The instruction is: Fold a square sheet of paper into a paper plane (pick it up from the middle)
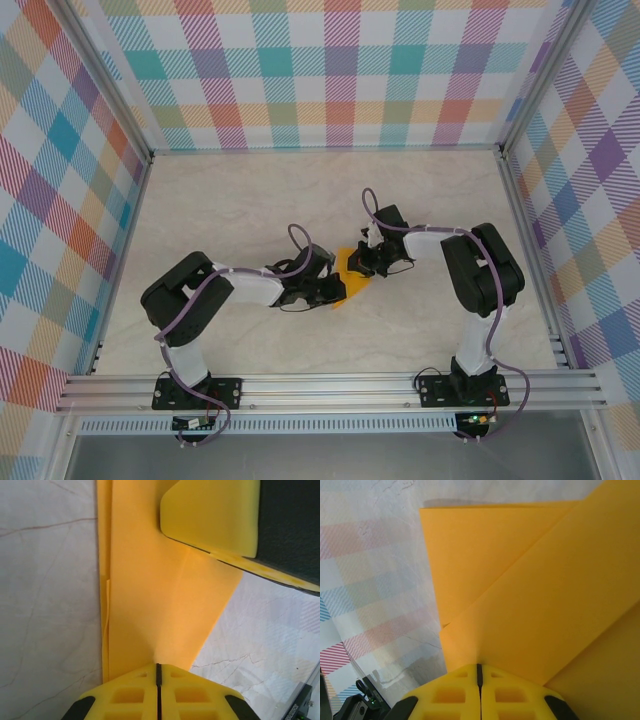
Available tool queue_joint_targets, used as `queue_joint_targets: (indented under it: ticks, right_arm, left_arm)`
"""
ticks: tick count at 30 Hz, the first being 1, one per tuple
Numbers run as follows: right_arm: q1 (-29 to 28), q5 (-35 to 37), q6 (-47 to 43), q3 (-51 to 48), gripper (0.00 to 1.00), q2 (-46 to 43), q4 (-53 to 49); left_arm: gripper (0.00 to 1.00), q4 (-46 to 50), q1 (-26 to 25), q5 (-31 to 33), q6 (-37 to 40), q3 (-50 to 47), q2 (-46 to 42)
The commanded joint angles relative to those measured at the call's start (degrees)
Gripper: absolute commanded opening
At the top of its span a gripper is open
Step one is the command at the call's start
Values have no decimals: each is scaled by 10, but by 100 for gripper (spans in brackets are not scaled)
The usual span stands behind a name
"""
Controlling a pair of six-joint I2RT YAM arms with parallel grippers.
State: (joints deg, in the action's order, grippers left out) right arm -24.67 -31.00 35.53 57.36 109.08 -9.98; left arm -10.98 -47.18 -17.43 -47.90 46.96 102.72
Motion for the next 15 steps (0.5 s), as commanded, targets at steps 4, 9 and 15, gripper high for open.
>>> queue_joint_targets:
  ticks: [4,9,15]
  right_arm:
    - [1,54,-8,-4,6,36,-18]
    - [1,53,-9,-4,6,38,-18]
    - [1,53,-8,-2,6,41,-21]
  left_arm:
    - [8,47,-13,-8,-22,-18,-36]
    - [9,50,-13,-11,-18,-15,-49]
    - [9,66,-16,-6,-20,-19,-36]
